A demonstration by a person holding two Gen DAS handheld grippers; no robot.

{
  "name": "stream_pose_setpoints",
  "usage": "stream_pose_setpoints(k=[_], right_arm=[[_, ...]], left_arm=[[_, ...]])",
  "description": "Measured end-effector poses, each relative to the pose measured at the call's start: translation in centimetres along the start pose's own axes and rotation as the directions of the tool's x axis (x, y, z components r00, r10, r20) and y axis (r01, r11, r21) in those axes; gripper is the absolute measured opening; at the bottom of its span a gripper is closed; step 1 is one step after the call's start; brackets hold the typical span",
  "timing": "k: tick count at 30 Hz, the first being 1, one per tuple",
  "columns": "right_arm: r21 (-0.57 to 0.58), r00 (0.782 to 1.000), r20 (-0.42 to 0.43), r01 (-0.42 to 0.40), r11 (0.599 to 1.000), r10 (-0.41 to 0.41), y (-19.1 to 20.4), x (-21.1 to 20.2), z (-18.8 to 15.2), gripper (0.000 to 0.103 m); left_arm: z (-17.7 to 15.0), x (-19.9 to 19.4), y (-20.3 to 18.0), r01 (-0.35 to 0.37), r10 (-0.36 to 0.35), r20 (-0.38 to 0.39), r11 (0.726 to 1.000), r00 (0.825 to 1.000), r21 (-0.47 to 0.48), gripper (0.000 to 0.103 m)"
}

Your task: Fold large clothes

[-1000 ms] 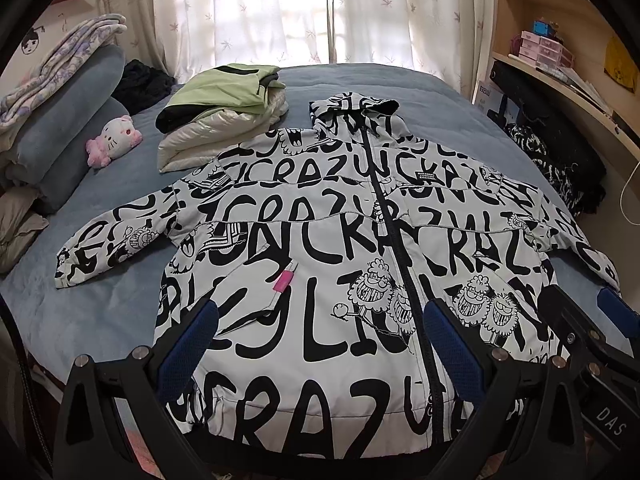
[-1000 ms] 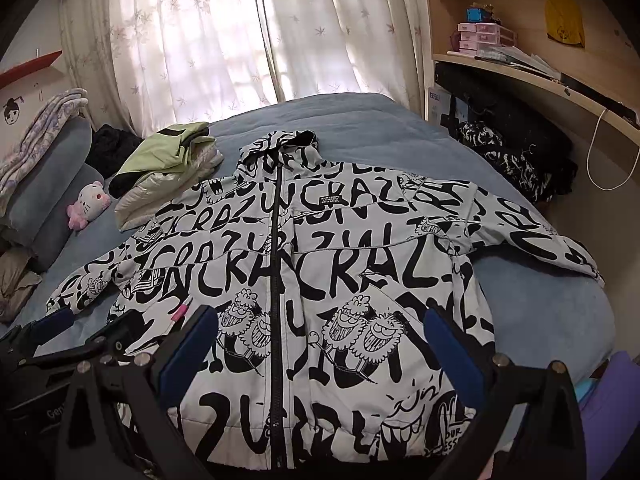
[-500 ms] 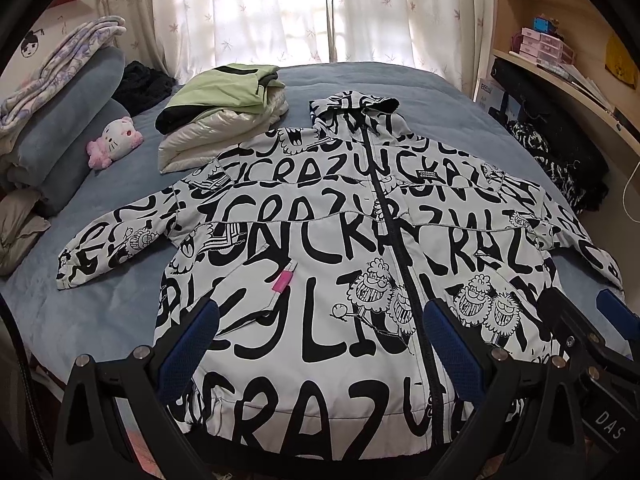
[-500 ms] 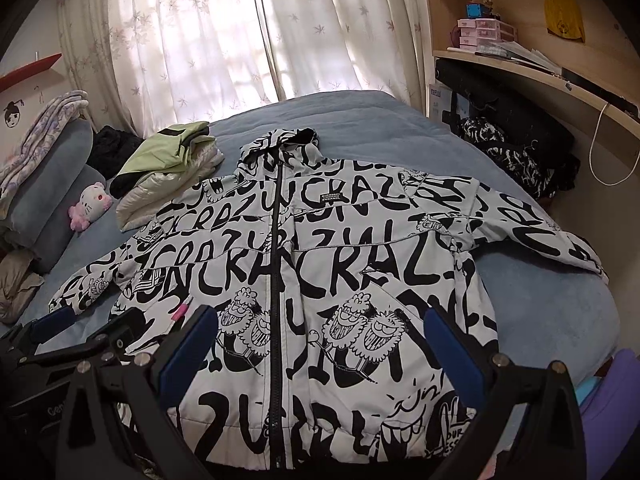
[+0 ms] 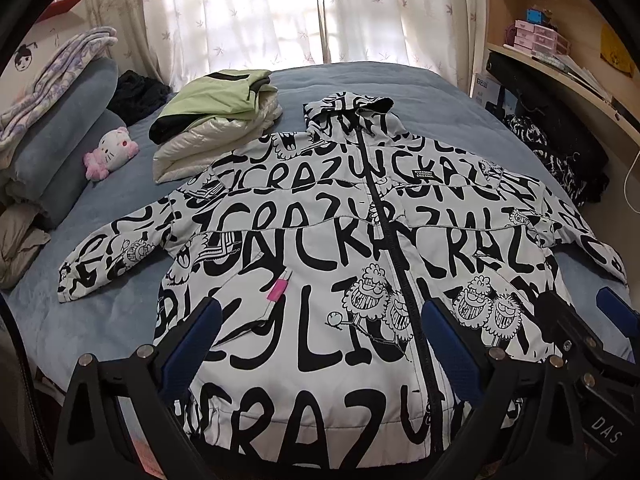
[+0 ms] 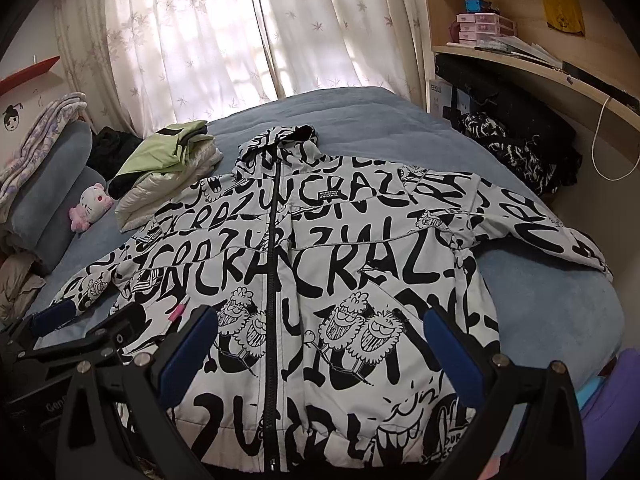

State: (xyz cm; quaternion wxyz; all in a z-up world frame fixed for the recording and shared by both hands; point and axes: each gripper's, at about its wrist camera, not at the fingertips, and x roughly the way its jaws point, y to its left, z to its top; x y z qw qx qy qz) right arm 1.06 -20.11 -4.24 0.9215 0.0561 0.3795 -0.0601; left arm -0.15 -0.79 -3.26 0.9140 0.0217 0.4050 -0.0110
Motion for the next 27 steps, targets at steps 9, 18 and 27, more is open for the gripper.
stream_pose_setpoints(k=[9, 18, 27], right_arm=[[-0.017, 0.999, 0.041, 0.016, 1.000, -0.016, 0.0, 0.4, 1.4, 0.103], [0.007, 0.994, 0.080, 0.070, 0.997, -0.071, -0.8, -1.1, 3.5, 0.103], [0.078, 0.963, 0.128, 0.230, 0.970, -0.238, -5.7, -3.7, 3.9, 0.103]], left_arm=[[4.1, 0.9, -3.0, 0.007, -0.008, 0.009, 0.999, 1.000, 0.049, 0.089], [9.6, 1.7, -6.9, -0.008, -0.001, 0.112, 0.997, 0.994, 0.082, 0.089], [16.2, 4.0, -10.6, 0.134, -0.143, 0.182, 0.989, 0.973, 0.062, 0.089]])
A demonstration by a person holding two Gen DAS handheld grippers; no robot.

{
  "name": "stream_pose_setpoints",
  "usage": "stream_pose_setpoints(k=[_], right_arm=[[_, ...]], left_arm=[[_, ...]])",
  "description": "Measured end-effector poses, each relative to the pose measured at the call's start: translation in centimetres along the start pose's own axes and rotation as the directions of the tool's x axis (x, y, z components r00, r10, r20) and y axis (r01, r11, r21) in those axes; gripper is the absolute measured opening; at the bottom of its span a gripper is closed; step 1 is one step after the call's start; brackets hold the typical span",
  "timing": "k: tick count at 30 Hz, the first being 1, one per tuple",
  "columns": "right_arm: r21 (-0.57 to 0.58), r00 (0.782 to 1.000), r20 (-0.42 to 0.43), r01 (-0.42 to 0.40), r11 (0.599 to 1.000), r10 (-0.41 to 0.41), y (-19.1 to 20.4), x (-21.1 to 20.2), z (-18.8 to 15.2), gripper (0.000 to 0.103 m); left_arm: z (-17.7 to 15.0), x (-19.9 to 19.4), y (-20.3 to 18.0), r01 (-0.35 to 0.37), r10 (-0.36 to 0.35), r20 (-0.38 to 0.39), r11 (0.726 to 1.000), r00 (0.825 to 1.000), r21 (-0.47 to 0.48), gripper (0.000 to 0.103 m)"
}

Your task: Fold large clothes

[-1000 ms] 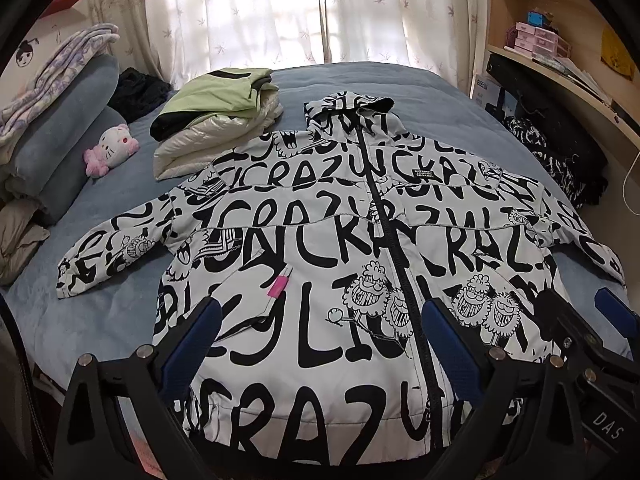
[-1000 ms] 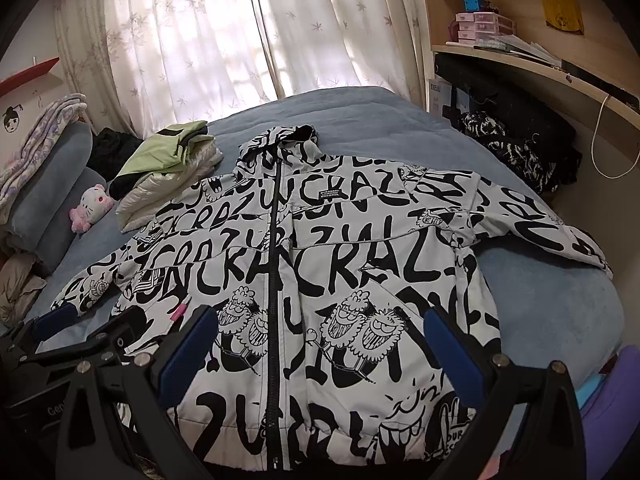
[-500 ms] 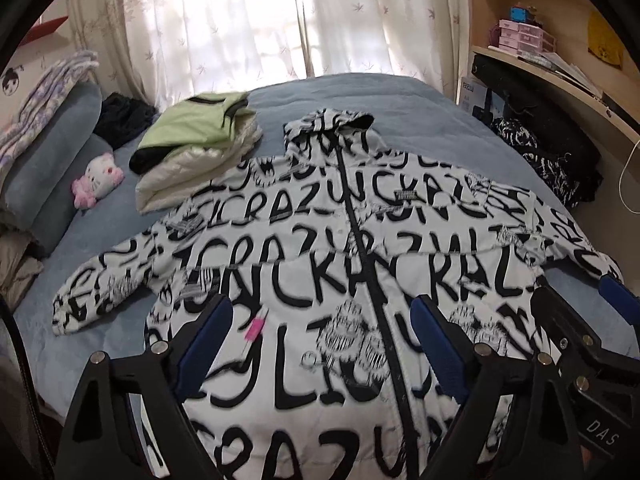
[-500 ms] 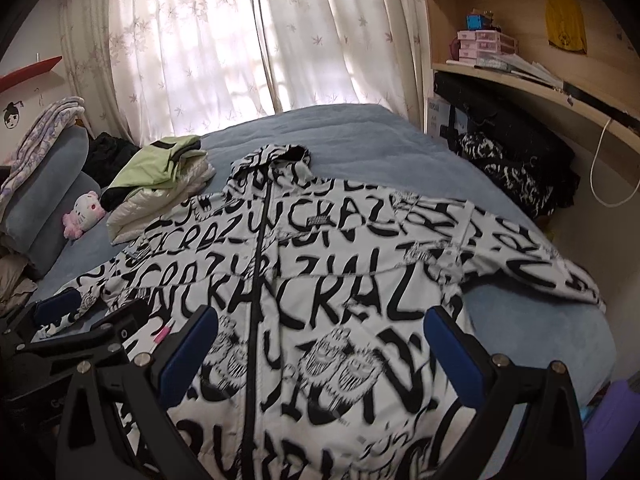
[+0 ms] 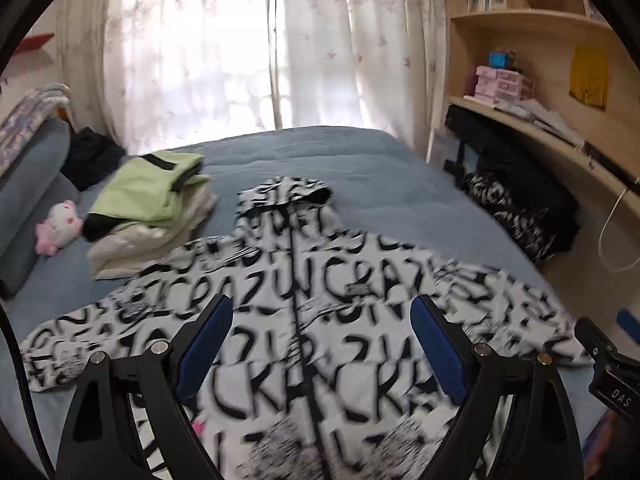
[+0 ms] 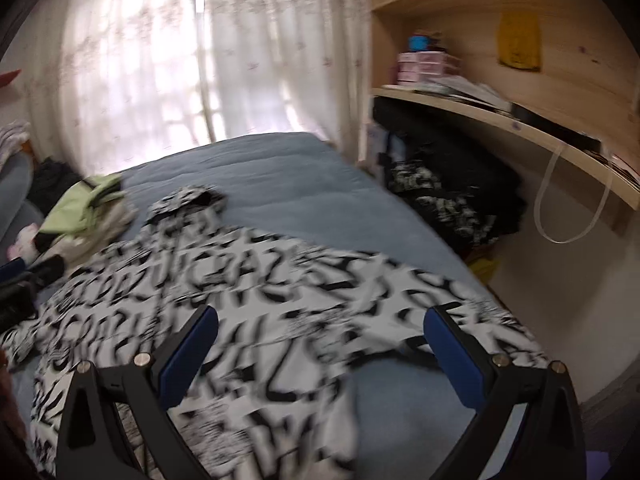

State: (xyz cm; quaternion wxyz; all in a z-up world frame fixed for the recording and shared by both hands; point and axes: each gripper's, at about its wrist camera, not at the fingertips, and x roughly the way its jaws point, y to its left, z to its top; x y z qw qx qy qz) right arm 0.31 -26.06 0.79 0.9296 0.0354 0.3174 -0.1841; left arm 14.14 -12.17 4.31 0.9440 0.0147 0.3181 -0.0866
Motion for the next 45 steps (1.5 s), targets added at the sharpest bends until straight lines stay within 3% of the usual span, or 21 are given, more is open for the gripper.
stream_pose_setpoints(k=[5, 11, 16, 22, 27, 32, 36, 39, 40, 41, 42, 45], right_arm=[[0.137, 0.997, -0.050, 0.066, 0.988, -0.060, -5.5, 0.3, -0.7, 0.103], [0.304, 0.989, -0.125, 0.119, 0.945, -0.085, -11.0, -0.9, -3.6, 0.103], [0.425, 0.974, -0.223, 0.134, 0.895, -0.040, -14.8, -0.5, -7.2, 0.096], [0.536, 0.946, -0.321, 0.145, 0.831, 0.041, -17.5, -0.7, -11.9, 0.090], [0.651, 0.927, -0.351, 0.140, 0.746, 0.132, -18.0, -0.8, -15.5, 0.089], [0.716, 0.946, -0.293, 0.121, 0.688, 0.139, -19.7, 0.1, -16.2, 0.085], [0.764, 0.950, -0.281, 0.134, 0.632, 0.139, -19.7, 0.1, -18.8, 0.066], [0.767, 0.950, -0.289, 0.153, 0.623, 0.122, -22.2, 2.9, -16.6, 0.034], [0.771, 0.952, -0.280, 0.146, 0.619, 0.124, -23.7, 4.8, -14.5, 0.016], [0.767, 0.958, -0.267, 0.146, 0.625, 0.104, -23.1, 4.4, -14.2, 0.009], [0.740, 0.966, -0.252, 0.156, 0.654, 0.055, -22.1, 4.0, -12.8, 0.008], [0.657, 0.991, -0.132, 0.115, 0.745, -0.037, -19.3, 6.3, -4.3, 0.006]], left_arm=[[2.7, 3.9, -3.1, 0.029, -0.028, -0.051, 0.999, 0.998, 0.024, 0.090], [2.8, 7.2, -7.0, 0.029, -0.028, -0.013, 0.996, 1.000, 0.086, 0.090], [1.0, 10.9, -9.7, 0.108, -0.103, -0.088, 0.992, 0.991, 0.057, 0.090], [-1.9, 14.0, -12.5, 0.116, -0.104, -0.156, 0.991, 0.982, 0.072, 0.090], [-4.3, 16.6, -13.2, 0.131, -0.115, -0.266, 0.991, 0.957, 0.041, 0.090], [-5.6, 17.4, -13.3, 0.153, -0.142, -0.278, 0.988, 0.950, 0.018, 0.090], [-5.6, 17.3, -12.7, 0.178, -0.181, -0.270, 0.983, 0.946, -0.036, 0.090], [-5.3, 17.0, -12.2, 0.151, -0.153, -0.270, 0.988, 0.951, -0.027, 0.090], [-5.2, 16.9, -12.0, 0.122, -0.120, -0.273, 0.992, 0.954, -0.011, 0.090], [-5.0, 16.8, -11.8, 0.106, -0.102, -0.276, 0.994, 0.956, -0.002, 0.090], [-4.8, 16.5, -11.4, 0.095, -0.091, -0.273, 0.995, 0.958, 0.003, 0.090], [-4.1, 15.2, -9.5, 0.036, -0.034, -0.229, 0.999, 0.973, 0.005, 0.090]])
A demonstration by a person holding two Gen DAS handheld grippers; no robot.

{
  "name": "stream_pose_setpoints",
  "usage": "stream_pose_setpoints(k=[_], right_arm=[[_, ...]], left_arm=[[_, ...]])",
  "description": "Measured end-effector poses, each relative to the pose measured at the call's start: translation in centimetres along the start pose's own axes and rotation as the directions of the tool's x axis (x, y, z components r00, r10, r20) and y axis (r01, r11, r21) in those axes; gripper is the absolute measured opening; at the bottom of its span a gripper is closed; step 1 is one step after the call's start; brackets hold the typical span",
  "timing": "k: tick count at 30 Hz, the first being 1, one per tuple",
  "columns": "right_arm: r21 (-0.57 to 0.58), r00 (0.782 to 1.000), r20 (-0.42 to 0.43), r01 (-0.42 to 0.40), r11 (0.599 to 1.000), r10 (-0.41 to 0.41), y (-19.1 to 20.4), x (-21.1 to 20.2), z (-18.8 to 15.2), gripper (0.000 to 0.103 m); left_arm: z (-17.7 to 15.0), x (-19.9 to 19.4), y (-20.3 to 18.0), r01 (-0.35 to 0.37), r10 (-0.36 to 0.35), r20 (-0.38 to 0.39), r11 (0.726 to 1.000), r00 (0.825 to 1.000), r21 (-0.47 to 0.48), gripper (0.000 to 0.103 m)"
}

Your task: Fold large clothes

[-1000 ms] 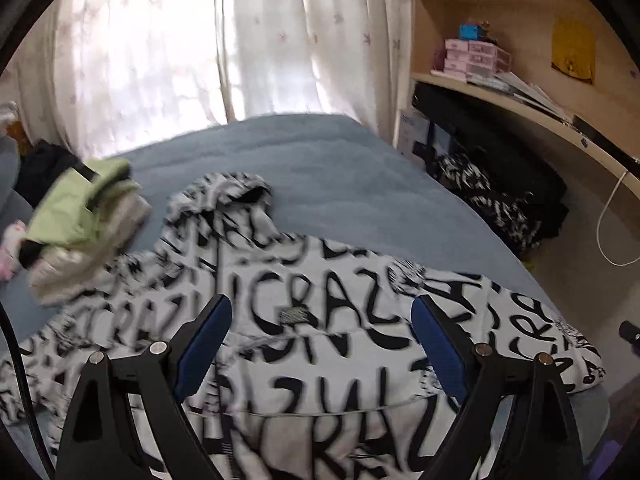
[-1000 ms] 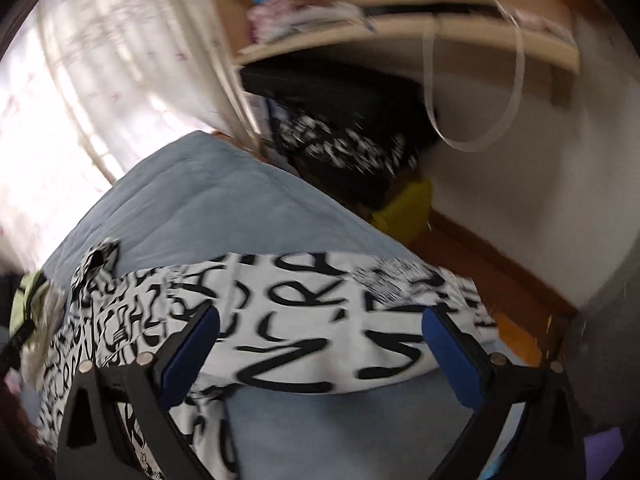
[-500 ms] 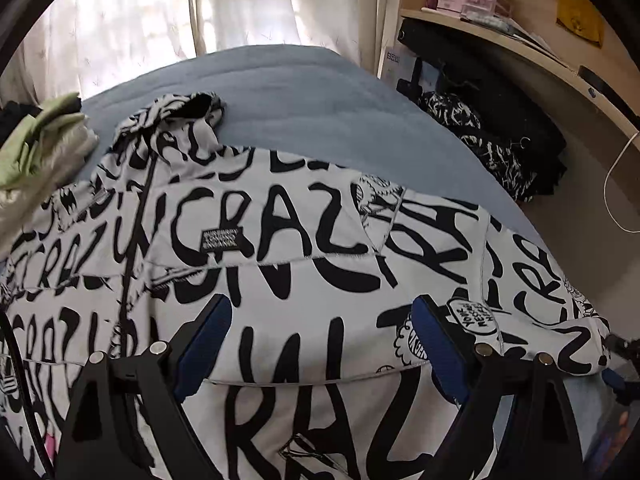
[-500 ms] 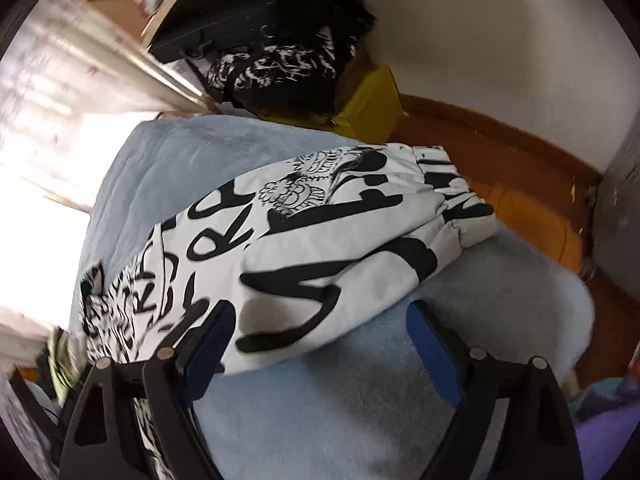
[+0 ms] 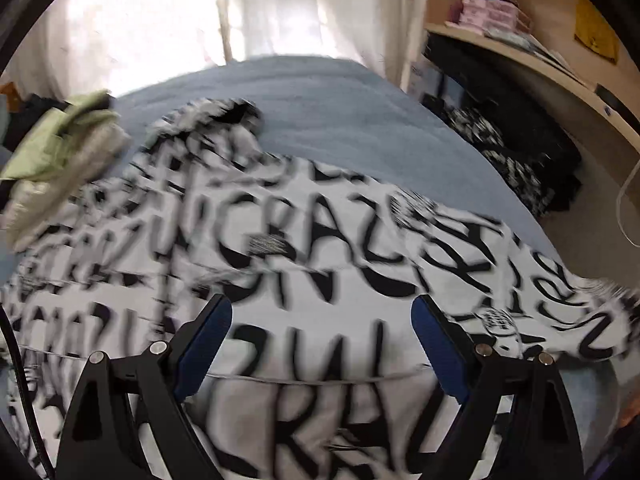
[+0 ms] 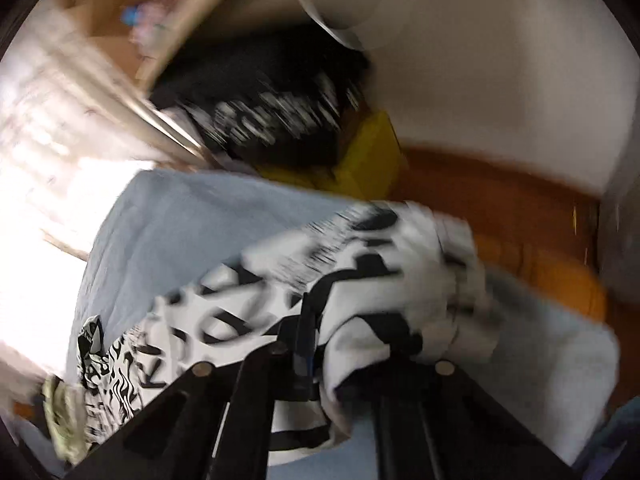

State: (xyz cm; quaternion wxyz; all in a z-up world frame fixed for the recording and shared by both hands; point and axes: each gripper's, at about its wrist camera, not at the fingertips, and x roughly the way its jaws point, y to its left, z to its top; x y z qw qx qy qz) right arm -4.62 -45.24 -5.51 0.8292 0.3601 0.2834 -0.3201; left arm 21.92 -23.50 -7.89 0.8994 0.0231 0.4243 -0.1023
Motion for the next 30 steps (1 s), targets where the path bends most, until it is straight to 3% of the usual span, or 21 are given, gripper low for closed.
stream_pose_setpoints(k=[2, 5, 10, 12, 15, 16, 17, 19, 20, 23, 27, 29, 30], right_arm=[[-0.089, 0.992, 0.080, -0.086, 0.992, 0.093, 3.8, -3.0, 0.8, 0.006], [-0.240, 0.961, 0.131, -0.208, 0.948, 0.244, 10.8, -5.8, 1.2, 0.006], [-0.453, 0.896, 0.009, -0.391, 0.801, 0.443, 22.4, -6.6, -2.1, 0.006], [-0.537, 0.894, -0.058, -0.404, 0.740, 0.445, 26.5, -6.1, -5.1, 0.006], [-0.637, 0.911, -0.154, -0.387, 0.667, 0.381, 30.9, -2.4, -9.6, 0.009], [-0.667, 0.911, -0.198, -0.395, 0.632, 0.361, 32.3, -0.5, -10.8, 0.019], [-0.700, 0.910, -0.248, -0.405, 0.589, 0.331, 32.8, 0.2, -12.8, 0.035], [-0.748, 0.917, -0.310, -0.397, 0.531, 0.249, 32.9, 1.4, -16.0, 0.052], [-0.756, 0.918, -0.324, -0.395, 0.522, 0.227, 32.7, 2.5, -16.5, 0.053], [-0.718, 0.890, -0.391, -0.454, 0.527, 0.234, 31.1, 2.7, -16.0, 0.054], [-0.635, 0.866, -0.417, -0.496, 0.592, 0.277, 27.8, 2.5, -12.5, 0.058], [-0.590, 0.862, -0.414, -0.499, 0.635, 0.293, 25.6, 2.1, -10.7, 0.058], [-0.577, 0.865, -0.409, -0.493, 0.651, 0.292, 26.3, 3.3, -10.7, 0.058]], left_arm=[[0.3, -1.5, 1.6, -0.066, 0.066, 0.051, 0.998, 0.997, -0.002, 0.090], [0.3, -3.5, 4.3, -0.082, 0.083, 0.087, 0.996, 0.993, -0.019, 0.090], [-0.6, -5.9, 10.7, -0.127, 0.142, 0.116, 0.984, 0.983, -0.124, 0.090], [-1.4, -6.1, 13.4, -0.127, 0.145, 0.100, 0.977, 0.984, -0.171, 0.090], [-2.7, -5.3, 16.6, -0.109, 0.123, 0.053, 0.969, 0.991, -0.220, 0.090], [-3.1, -4.8, 17.6, -0.108, 0.119, 0.031, 0.967, 0.992, -0.232, 0.090], [-3.8, -4.6, 18.4, -0.109, 0.116, 0.012, 0.964, 0.993, -0.241, 0.090], [-4.7, -3.8, 19.7, -0.097, 0.093, -0.025, 0.958, 0.995, -0.270, 0.090], [-5.1, -3.5, 20.4, -0.079, 0.072, -0.037, 0.955, 0.997, -0.287, 0.090], [-6.3, -3.2, 21.5, -0.040, 0.024, -0.056, 0.948, 0.998, -0.315, 0.090], [-6.7, -2.6, 21.8, 0.034, -0.056, -0.054, 0.935, 0.997, -0.352, 0.090], [-6.7, -2.3, 21.5, 0.076, -0.100, -0.049, 0.931, 0.994, -0.357, 0.090], [-6.6, -2.1, 21.2, 0.094, -0.119, -0.048, 0.930, 0.992, -0.356, 0.090]])
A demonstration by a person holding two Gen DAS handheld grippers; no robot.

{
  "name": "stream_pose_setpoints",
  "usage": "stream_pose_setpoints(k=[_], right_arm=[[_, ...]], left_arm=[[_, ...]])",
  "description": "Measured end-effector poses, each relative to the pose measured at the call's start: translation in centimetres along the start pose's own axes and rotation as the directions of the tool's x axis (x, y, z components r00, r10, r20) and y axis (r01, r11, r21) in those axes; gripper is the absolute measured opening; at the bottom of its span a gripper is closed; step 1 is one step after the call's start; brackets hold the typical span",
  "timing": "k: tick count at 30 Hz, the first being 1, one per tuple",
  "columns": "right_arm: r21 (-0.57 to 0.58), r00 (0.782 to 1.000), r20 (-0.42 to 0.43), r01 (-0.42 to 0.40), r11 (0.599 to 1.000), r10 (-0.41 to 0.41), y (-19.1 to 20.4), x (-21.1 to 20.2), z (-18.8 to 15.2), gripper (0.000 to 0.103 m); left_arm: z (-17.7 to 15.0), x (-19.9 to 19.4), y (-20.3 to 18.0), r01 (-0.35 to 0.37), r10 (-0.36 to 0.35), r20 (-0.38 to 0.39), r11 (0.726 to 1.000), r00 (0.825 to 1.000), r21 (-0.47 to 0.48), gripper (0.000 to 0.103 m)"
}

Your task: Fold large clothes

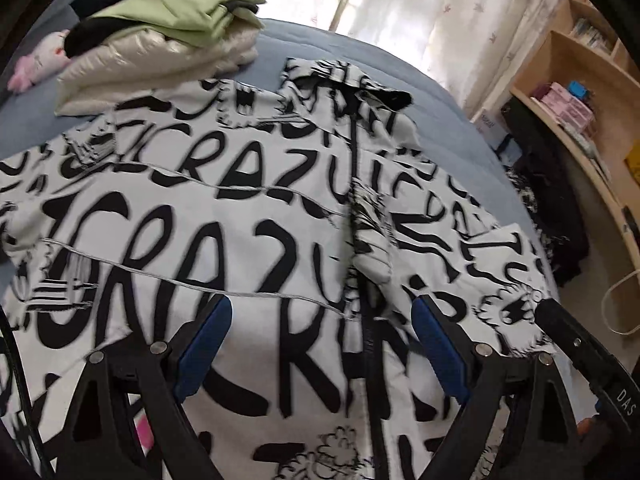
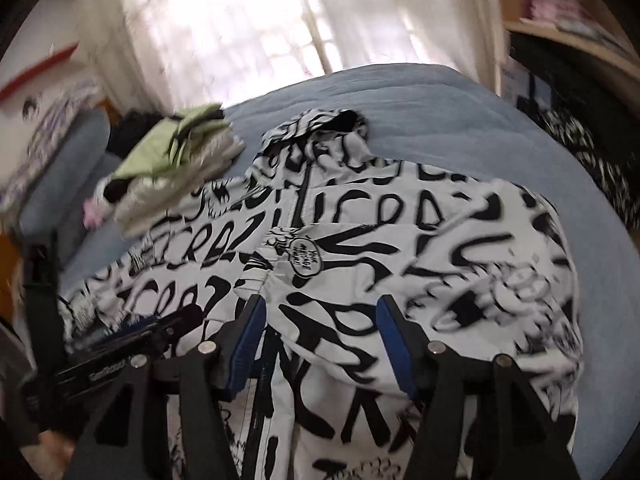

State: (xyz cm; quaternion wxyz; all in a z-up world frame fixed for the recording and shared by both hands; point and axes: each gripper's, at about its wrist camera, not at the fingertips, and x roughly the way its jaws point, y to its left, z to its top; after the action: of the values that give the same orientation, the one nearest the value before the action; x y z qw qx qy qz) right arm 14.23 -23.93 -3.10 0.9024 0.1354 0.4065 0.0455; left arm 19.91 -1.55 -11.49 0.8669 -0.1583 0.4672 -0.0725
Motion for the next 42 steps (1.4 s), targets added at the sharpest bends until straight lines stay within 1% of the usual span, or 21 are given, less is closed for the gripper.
stream_pose_setpoints(k=[3, 4, 9, 11, 14, 17, 19, 20, 21, 22, 24, 26, 28, 31, 33, 34, 36, 38, 40, 41, 42], right_arm=[[0.057, 1.000, 0.006, 0.023, 0.998, -0.023, -2.8, -2.7, -0.5, 0.058], [0.068, 1.000, 0.002, 0.030, 0.997, -0.031, -2.5, -1.2, -0.7, 0.058], [0.138, 0.999, -0.027, 0.021, 0.990, -0.017, -3.9, 0.7, -2.7, 0.058], [0.142, 0.999, -0.034, 0.022, 0.990, -0.018, -3.7, 2.8, -3.6, 0.058], [0.150, 0.999, -0.048, 0.027, 0.988, -0.020, -4.3, 3.3, -4.2, 0.058], [0.169, 0.998, -0.053, 0.028, 0.985, -0.019, -5.1, 3.6, -4.7, 0.058], [0.180, 0.998, -0.057, 0.031, 0.983, -0.021, -5.8, 3.5, -4.9, 0.058], [0.183, 0.998, -0.058, 0.030, 0.983, -0.020, -6.1, 3.6, -5.1, 0.058], [0.186, 0.998, -0.061, 0.032, 0.982, -0.020, -6.3, 3.6, -5.3, 0.058], [0.187, 0.998, -0.063, 0.033, 0.982, -0.022, -6.5, 3.7, -5.4, 0.058], [0.190, 0.998, -0.065, 0.031, 0.981, -0.019, -6.9, 3.8, -5.7, 0.058], [0.190, 0.998, -0.063, 0.033, 0.981, -0.022, -7.3, 3.8, -6.0, 0.058], [0.194, 0.998, -0.062, 0.027, 0.981, -0.015, -7.6, 3.7, -6.2, 0.058], [0.187, 0.998, -0.051, 0.030, 0.982, -0.020, -8.0, 3.4, -6.2, 0.058], [0.177, 0.999, -0.048, 0.024, 0.984, -0.016, -8.1, 3.0, -6.0, 0.058], [0.170, 0.999, -0.049, 0.021, 0.985, -0.013, -8.0, 2.8, -5.9, 0.058], [0.159, 0.998, -0.065, 0.022, 0.987, -0.012, -7.9, 2.3, -5.7, 0.058], [0.172, 0.996, -0.089, 0.000, 0.985, 0.016, -8.4, 1.8, -5.6, 0.058], [0.201, 0.994, -0.106, -0.013, 0.980, 0.035, -9.3, 1.0, -5.5, 0.058], [0.216, 0.993, -0.112, -0.013, 0.976, 0.038, -9.9, 0.4, -5.2, 0.060], [0.231, 0.993, -0.112, -0.014, 0.973, 0.041, -10.8, -0.2, -4.7, 0.062]], left_arm=[[0.1, 0.6, 0.1, 0.027, -0.027, -0.013, 1.000, 1.000, -0.006, 0.090], [0.2, 1.0, 0.1, 0.039, -0.039, -0.024, 0.999, 0.999, -0.015, 0.090], [1.4, 3.1, 0.6, 0.086, -0.090, -0.069, 0.995, 0.994, -0.058, 0.090], [1.8, 4.0, 0.5, 0.092, -0.097, -0.082, 0.994, 0.992, -0.059, 0.090], [2.9, 6.0, -0.3, 0.097, -0.100, -0.117, 0.995, 0.988, -0.036, 0.090], [3.6, 8.0, -1.5, 0.082, -0.077, -0.150, 0.996, 0.986, 0.025, 0.090], [4.1, 9.3, -2.8, 0.094, -0.081, -0.168, 0.993, 0.982, 0.073, 0.071], [4.2, 10.0, -3.5, 0.112, -0.093, -0.190, 0.989, 0.977, 0.094, 0.042], [4.3, 10.6, -4.1, 0.101, -0.075, -0.214, 0.988, 0.974, 0.113, 0.031], [4.4, 10.8, -4.7, 0.076, -0.047, -0.210, 0.988, 0.976, 0.131, 0.030], [4.8, 10.0, -6.6, 0.027, 0.002, -0.141, 0.979, 0.990, 0.201, 0.026], [5.5, 8.4, -8.2, 0.000, 0.019, -0.073, 0.967, 0.997, 0.254, 0.025], [6.5, 5.5, -9.1, -0.012, 0.001, 0.039, 0.963, 0.999, 0.269, 0.024], [7.7, 1.7, -8.6, -0.045, -0.002, 0.185, 0.967, 0.983, 0.251, 0.024], [8.0, 1.1, -6.9, -0.103, 0.047, 0.234, 0.968, 0.971, 0.231, 0.024], [8.0, 1.5, -6.2, -0.125, 0.072, 0.228, 0.966, 0.971, 0.227, 0.024], [7.5, 4.1, -3.8, -0.174, 0.142, 0.156, 0.961, 0.978, 0.215, 0.026], [6.4, 7.4, -1.8, -0.187, 0.184, 0.036, 0.955, 0.982, 0.228, 0.030], [5.3, 9.8, -0.3, -0.195, 0.214, -0.067, 0.955, 0.974, 0.226, 0.034], [5.0, 10.0, 0.2, -0.179, 0.198, -0.072, 0.962, 0.978, 0.206, 0.039], [4.8, 9.9, 0.4, -0.173, 0.188, -0.061, 0.966, 0.980, 0.193, 0.049]])
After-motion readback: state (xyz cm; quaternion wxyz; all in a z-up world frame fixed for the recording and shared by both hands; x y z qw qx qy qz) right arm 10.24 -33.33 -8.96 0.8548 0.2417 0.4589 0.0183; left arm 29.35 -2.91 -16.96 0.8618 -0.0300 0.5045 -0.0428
